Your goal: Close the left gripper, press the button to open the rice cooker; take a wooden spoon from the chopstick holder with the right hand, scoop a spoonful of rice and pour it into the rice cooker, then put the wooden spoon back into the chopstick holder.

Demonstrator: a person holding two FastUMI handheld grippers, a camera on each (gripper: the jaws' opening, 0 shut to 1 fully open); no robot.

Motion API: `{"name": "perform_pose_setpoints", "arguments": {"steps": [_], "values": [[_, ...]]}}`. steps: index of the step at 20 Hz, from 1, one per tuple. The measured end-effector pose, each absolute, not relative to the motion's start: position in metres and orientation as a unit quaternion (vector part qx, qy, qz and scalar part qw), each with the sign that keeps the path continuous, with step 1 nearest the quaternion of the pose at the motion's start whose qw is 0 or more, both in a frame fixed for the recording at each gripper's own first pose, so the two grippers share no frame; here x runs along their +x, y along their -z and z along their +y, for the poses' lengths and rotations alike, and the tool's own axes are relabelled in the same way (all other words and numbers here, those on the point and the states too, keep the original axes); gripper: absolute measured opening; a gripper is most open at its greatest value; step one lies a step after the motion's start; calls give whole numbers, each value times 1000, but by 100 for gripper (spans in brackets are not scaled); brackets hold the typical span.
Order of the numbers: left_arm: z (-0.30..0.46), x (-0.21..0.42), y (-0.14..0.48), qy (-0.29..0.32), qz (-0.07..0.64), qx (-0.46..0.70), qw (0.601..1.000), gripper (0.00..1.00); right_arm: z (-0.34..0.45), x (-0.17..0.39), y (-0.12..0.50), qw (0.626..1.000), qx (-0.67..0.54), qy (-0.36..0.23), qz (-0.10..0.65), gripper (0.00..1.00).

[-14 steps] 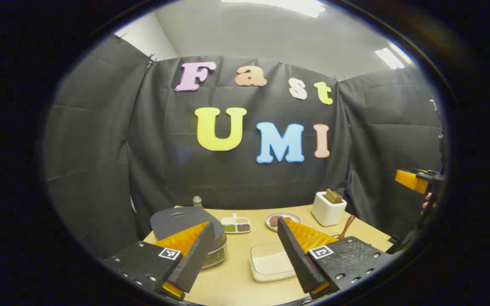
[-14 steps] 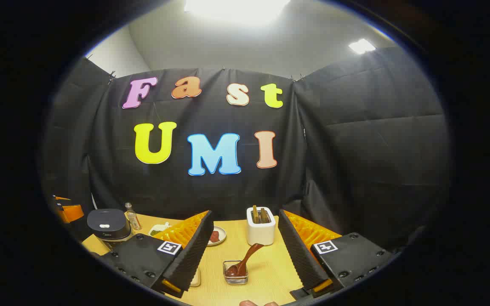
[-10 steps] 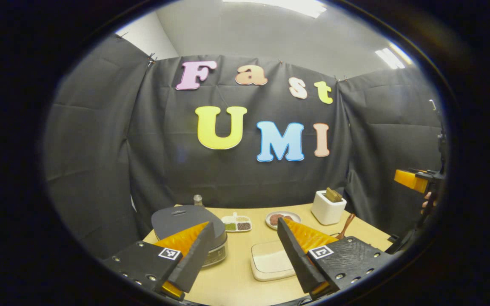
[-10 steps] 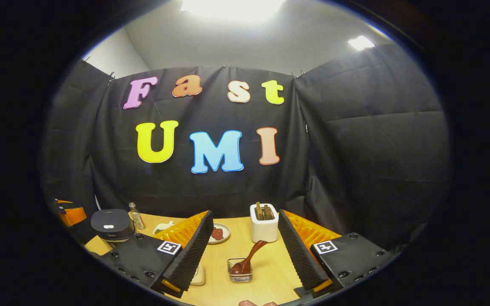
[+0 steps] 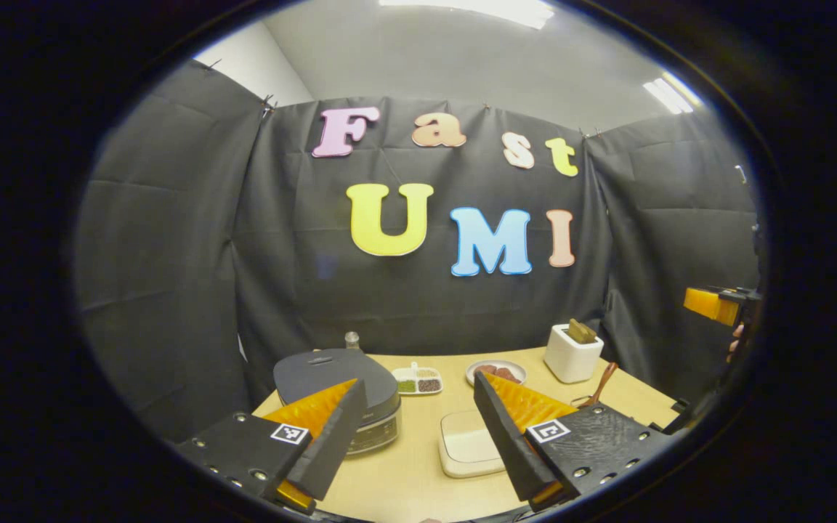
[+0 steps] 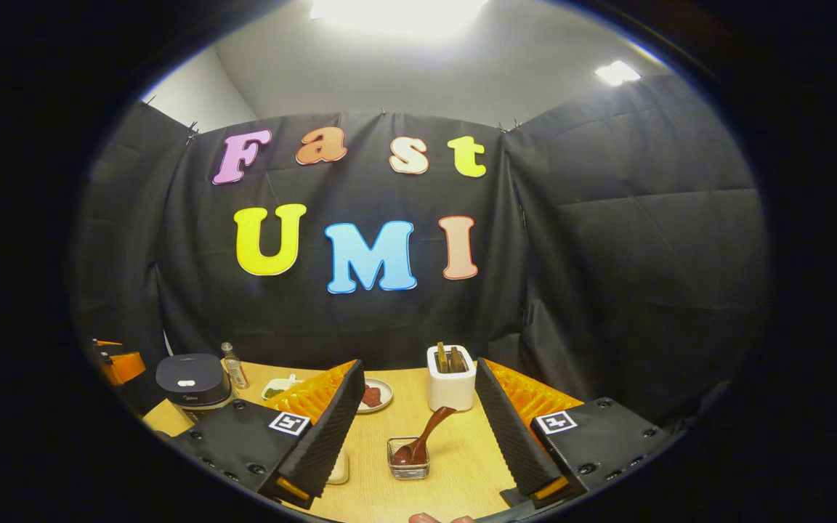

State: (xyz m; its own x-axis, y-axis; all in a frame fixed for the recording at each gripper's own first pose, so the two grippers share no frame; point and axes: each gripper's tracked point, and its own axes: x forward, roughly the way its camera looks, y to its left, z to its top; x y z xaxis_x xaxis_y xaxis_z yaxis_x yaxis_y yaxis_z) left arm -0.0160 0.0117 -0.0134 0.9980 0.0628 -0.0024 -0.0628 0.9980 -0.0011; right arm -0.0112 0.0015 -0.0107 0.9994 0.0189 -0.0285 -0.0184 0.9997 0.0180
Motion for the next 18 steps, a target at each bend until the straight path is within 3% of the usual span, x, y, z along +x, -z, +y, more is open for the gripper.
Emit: {"name": "perform_pose_setpoints", "arguments": {"steps": [5, 6, 12, 14, 16, 18], "values": [[23, -22, 19, -37, 8, -20, 999, 93, 0, -16, 19, 1000, 17, -3, 26, 92], [25, -23, 21, -38, 10, -22, 999, 93, -1, -17, 21, 999, 17, -2, 27, 97], [34, -27, 26, -36, 21, -16, 999, 92, 0, -24, 25, 999, 13, 3, 36, 97], [37, -27, 20, -30, 17, -28, 999, 69, 2, -26, 28, 999, 11, 4, 38, 97], [40, -25, 24, -39, 20, -28, 999, 68, 3, -27, 29, 999, 10, 5, 41, 97], [50, -20, 26, -47, 26, -30, 998, 38, 6, -28, 28, 999, 11, 6, 43, 97]]}}
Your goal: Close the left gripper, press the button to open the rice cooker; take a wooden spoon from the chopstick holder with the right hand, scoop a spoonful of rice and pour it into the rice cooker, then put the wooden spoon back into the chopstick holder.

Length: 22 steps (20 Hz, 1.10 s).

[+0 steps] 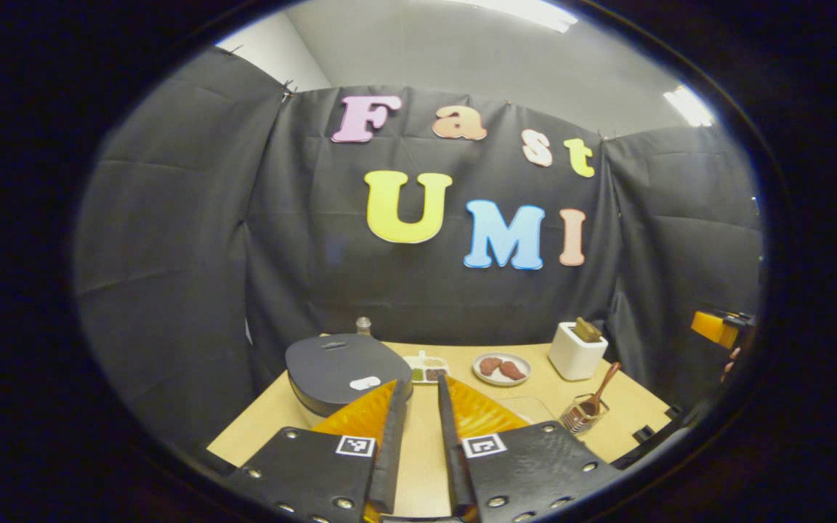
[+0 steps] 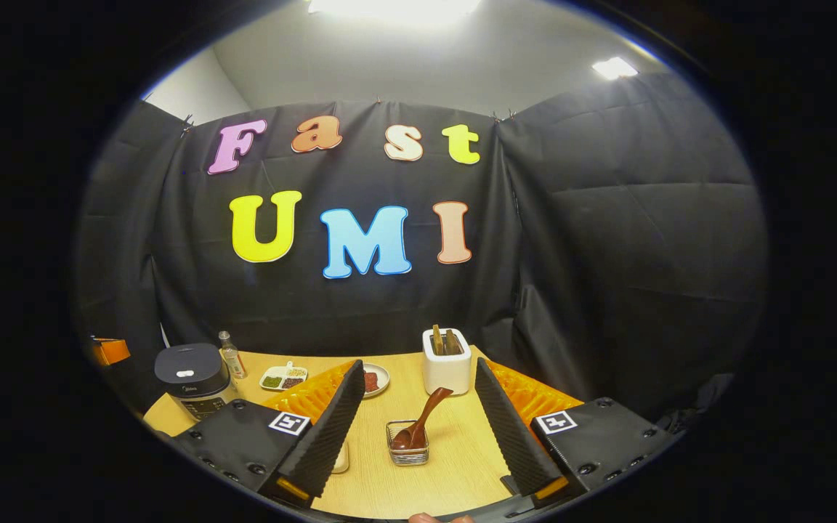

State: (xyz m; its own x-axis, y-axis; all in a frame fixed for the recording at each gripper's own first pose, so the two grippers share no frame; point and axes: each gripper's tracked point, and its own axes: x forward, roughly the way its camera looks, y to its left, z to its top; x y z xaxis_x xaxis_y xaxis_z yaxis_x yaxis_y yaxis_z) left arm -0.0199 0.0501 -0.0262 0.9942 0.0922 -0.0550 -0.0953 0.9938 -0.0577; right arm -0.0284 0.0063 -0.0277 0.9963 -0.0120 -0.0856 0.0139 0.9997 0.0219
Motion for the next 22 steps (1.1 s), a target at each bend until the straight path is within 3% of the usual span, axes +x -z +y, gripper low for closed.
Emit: {"name": "perform_pose_setpoints", "arguments": {"steps": [1, 2, 3, 5, 13, 14, 17, 20, 22], "values": [[45, -18, 28, -33, 32, -38, 998, 23, 7, -28, 25, 999, 11, 8, 40, 97], [44, -18, 26, -28, 32, -42, 998, 27, 8, -26, 23, 999, 11, 9, 37, 93], [60, -19, 25, -54, 28, -36, 997, 18, 9, -25, 21, 999, 10, 10, 36, 93], [63, -22, 30, -41, 36, -43, 998, 2, 15, -23, 20, 999, 13, 8, 38, 97], [99, -10, 48, -30, 78, -74, 994, 0, 38, -2, 15, 998, -11, -12, 53, 93], [103, -2, 49, -32, 84, -68, 994, 1, 38, 1, 15, 998, -10, -12, 53, 97], [116, 28, 45, -36, 105, -52, 992, 0, 36, 13, 17, 999, -8, -4, 51, 93], [127, 63, 48, -39, 137, -52, 988, 0, 33, 28, 29, 998, 0, 0, 64, 97], [136, 88, 55, -44, 162, -48, 985, 1, 29, 38, 30, 998, 9, 4, 64, 93]]}}
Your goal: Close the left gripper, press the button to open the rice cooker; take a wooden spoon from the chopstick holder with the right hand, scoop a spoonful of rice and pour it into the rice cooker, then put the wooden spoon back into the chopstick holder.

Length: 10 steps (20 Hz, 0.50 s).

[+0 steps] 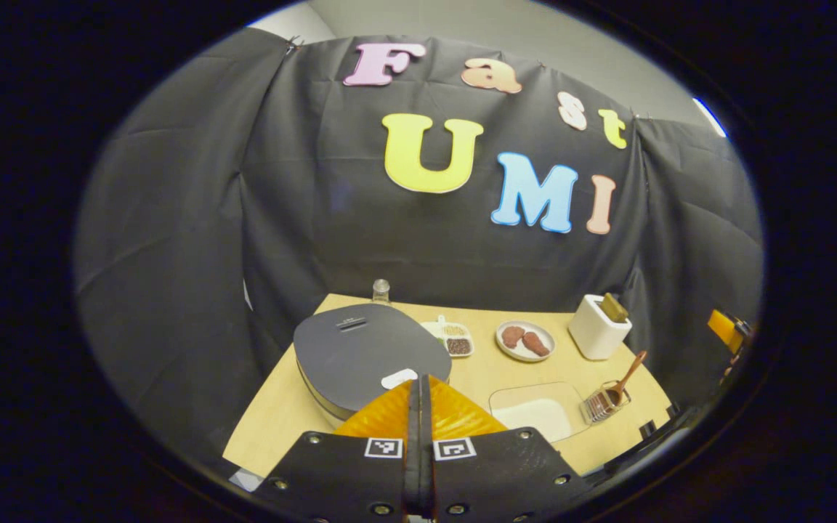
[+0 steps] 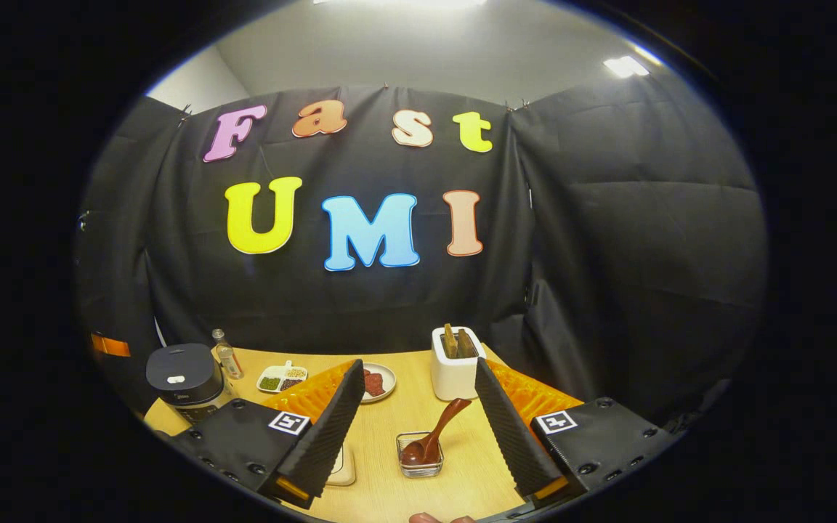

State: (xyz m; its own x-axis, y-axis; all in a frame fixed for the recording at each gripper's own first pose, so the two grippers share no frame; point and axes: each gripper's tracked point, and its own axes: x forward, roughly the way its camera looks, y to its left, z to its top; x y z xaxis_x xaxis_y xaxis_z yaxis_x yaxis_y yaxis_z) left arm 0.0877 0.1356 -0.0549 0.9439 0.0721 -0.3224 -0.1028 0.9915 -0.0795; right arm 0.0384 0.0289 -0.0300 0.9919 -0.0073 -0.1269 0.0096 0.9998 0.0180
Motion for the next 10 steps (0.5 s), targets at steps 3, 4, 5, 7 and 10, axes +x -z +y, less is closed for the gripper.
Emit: {"name": "perform_pose_setpoints", "arguments": {"steps": [3, 4, 5, 7, 10], "values": [[143, 122, 73, -47, 199, -57, 977, 1, 20, 52, 36, 998, 15, 13, 63, 97], [146, 132, 81, -49, 213, -65, 974, 1, 19, 55, 40, 997, 23, 14, 66, 93], [147, 139, 87, -49, 223, -77, 971, 1, 21, 58, 46, 997, 32, 12, 71, 97], [150, 153, 104, -52, 241, -97, 964, 1, 24, 63, 58, 996, 42, 5, 85, 93], [155, 169, 118, -64, 258, -120, 957, 1, 19, 70, 66, 994, 52, 8, 92, 93]]}}
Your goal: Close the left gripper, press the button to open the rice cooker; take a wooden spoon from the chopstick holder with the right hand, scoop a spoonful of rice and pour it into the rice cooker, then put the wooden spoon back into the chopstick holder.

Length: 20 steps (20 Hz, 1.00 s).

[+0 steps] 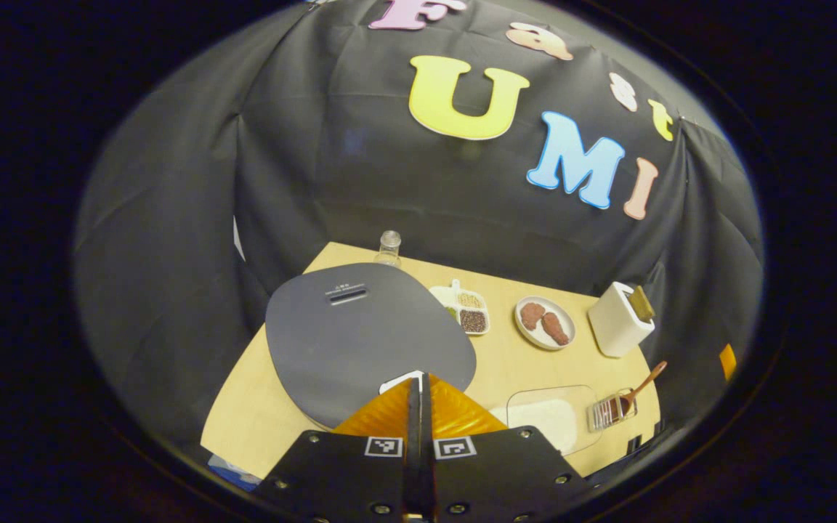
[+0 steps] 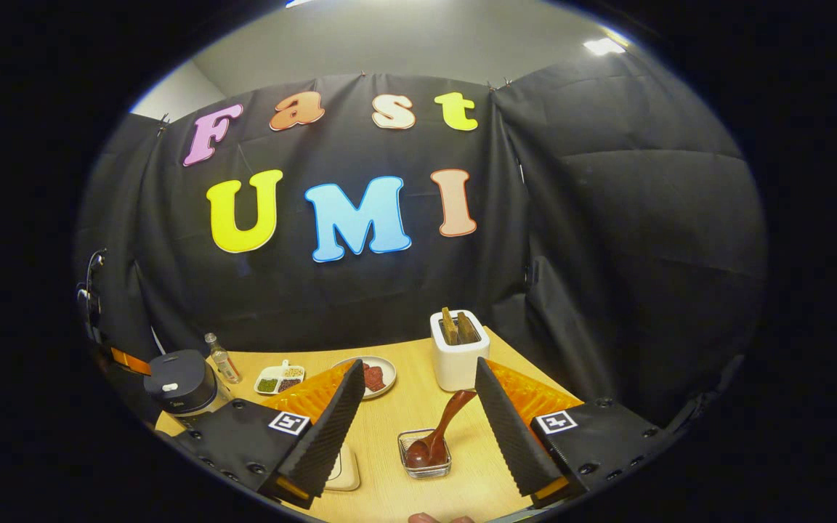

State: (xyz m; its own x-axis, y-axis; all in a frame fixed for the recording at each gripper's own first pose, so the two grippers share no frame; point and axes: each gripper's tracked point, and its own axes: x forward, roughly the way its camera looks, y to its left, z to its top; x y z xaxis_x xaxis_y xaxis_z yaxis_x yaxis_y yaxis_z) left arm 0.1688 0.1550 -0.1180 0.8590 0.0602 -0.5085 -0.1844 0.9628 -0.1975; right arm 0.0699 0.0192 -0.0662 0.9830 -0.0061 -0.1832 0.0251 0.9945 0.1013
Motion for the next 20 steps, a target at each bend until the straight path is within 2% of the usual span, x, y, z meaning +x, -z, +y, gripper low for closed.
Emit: {"name": "perform_pose_setpoints", "arguments": {"steps": [1, 2, 3, 4, 5, 11, 12, 13, 20], "values": [[155, 173, 123, -66, 263, -128, 954, 1, 20, 73, 68, 994, 59, 6, 95, 97], [155, 178, 127, -67, 268, -135, 951, 1, 21, 78, 71, 993, 65, 5, 99, 93], [153, 181, 131, -65, 274, -141, 949, 1, 21, 82, 73, 992, 69, 5, 104, 97], [153, 184, 136, -65, 279, -142, 948, 1, 20, 84, 74, 992, 71, 8, 104, 93], [155, 189, 140, -69, 282, -138, 947, 1, 19, 87, 73, 992, 71, 8, 103, 98], [152, 196, 158, -75, 301, -139, 940, 1, 23, 101, 79, 992, 57, -5, 111, 97], [152, 197, 163, -76, 305, -137, 939, 1, 24, 102, 80, 992, 56, -7, 110, 93], [151, 194, 164, -76, 306, -139, 939, 1, 24, 104, 79, 993, 53, -8, 109, 98], [146, 195, 177, -73, 312, -141, 937, 2, 24, 112, 88, 992, 37, -14, 119, 98]]}}
